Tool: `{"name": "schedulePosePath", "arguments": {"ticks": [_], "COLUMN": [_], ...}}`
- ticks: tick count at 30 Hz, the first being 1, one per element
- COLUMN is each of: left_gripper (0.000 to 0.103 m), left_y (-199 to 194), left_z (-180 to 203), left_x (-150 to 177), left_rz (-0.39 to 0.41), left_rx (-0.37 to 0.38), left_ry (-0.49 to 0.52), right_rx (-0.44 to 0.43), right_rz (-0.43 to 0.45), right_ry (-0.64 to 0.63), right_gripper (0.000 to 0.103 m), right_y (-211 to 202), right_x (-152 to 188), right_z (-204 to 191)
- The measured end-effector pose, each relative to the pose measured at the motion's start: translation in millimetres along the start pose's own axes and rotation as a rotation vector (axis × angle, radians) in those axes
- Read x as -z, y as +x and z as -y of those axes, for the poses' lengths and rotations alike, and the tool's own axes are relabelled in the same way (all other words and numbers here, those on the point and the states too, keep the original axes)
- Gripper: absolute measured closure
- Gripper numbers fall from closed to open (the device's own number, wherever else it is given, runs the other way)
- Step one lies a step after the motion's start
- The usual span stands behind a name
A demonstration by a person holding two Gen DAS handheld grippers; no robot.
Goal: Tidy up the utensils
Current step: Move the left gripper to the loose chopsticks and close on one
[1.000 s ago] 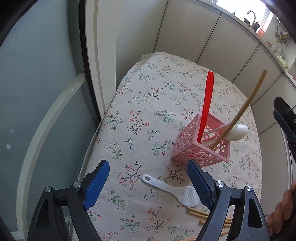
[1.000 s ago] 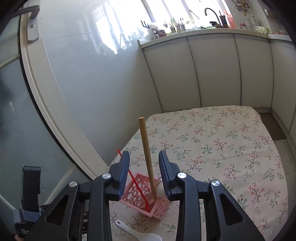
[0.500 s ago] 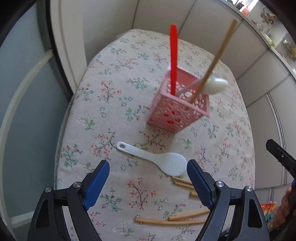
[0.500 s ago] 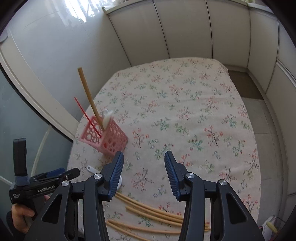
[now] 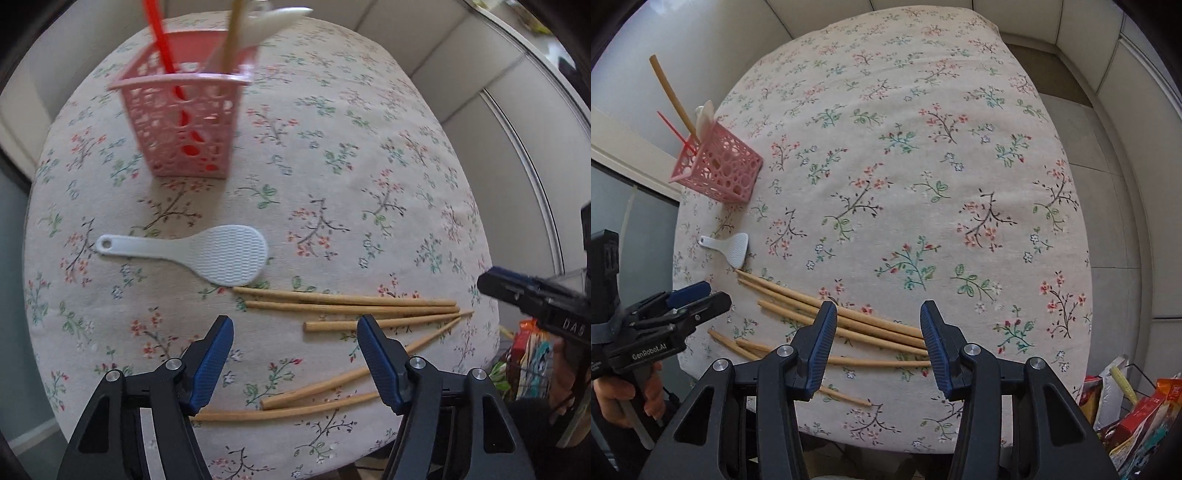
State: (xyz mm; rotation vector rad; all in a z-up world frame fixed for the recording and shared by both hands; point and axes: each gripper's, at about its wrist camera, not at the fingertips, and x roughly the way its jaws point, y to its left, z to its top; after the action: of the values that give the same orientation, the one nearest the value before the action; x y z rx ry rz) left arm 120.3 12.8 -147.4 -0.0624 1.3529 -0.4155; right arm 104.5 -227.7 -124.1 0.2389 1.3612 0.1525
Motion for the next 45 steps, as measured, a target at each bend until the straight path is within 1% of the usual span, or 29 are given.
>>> {"name": "schedulePosePath", "arguments": {"ticks": [1,3,6,8,11,13,14,15,18,20,23,26,27,28,29,33,36,39,43,44,45], "left_gripper": [0.035,0.043,0.044,0.044,0.044,0.049,0.053,0.055,0.056,0.056,0.056,0.056,0.056,0.056,0.053,0.053,0.055,0.055,0.055,0.056,0.06], "left_y": [7,20,30,33,40,45,49,53,65,67,72,77,78,82,84,87,88,92,102,104,109], "left_z": [10,29,61,79,100,111,116,122,134,141,149,153,153,153,155,151,145,151,169,173,182], "left_x": [0,0,1,1,0,-1,-2,-5,-6,-6,-7,-11,-13,-15,-17,-33,-49,-61,-77,-79,-82], "left_rz": [-0.014,-0.044,-0.049,-0.044,-0.051,-0.059,-0.064,-0.071,-0.09,-0.085,-0.077,-0.065,-0.062,-0.065,-0.049,-0.033,-0.025,-0.016,-0.001,0.005,0.012], "left_rx": [-0.007,-0.033,-0.045,-0.036,-0.031,-0.046,-0.053,-0.057,-0.085,-0.073,-0.077,-0.093,-0.105,-0.143,-0.16,-0.189,-0.174,-0.173,-0.156,-0.156,-0.155], "left_ry": [0.047,0.144,0.298,0.37,0.453,0.505,0.526,0.541,0.591,0.623,0.631,0.618,0.612,0.608,0.605,0.542,0.496,0.502,0.514,0.519,0.525], "right_rx": [0.0,-0.009,-0.006,0.0,0.011,0.015,0.013,0.012,0.009,0.008,0.004,-0.008,-0.01,-0.011,-0.013,-0.02,-0.032,-0.04,-0.047,-0.046,-0.045], "right_rz": [0.005,0.018,0.025,0.017,0.0,0.001,0.005,0.008,0.015,0.013,0.014,0.023,0.027,0.03,0.032,0.031,0.021,0.002,-0.009,-0.009,-0.007], "right_ry": [0.016,0.052,0.096,0.117,0.144,0.165,0.175,0.183,0.201,0.211,0.221,0.234,0.238,0.243,0.246,0.244,0.249,0.269,0.297,0.3,0.301], "right_gripper": [0.053,0.053,0.053,0.053,0.053,0.053,0.053,0.053,0.053,0.053,0.053,0.053,0.053,0.053,0.053,0.053,0.053,0.053,0.053,0.053,0.053], "right_y": [-3,-8,-11,-10,-9,-11,-13,-15,-19,-20,-23,-26,-27,-28,-29,-30,-28,-23,-20,-20,-21], "right_x": [0,-1,0,1,5,7,8,8,10,12,13,13,13,12,12,13,14,14,14,14,13], "right_z": [6,18,35,45,61,72,78,83,96,104,112,118,119,120,121,122,123,126,130,131,132]}}
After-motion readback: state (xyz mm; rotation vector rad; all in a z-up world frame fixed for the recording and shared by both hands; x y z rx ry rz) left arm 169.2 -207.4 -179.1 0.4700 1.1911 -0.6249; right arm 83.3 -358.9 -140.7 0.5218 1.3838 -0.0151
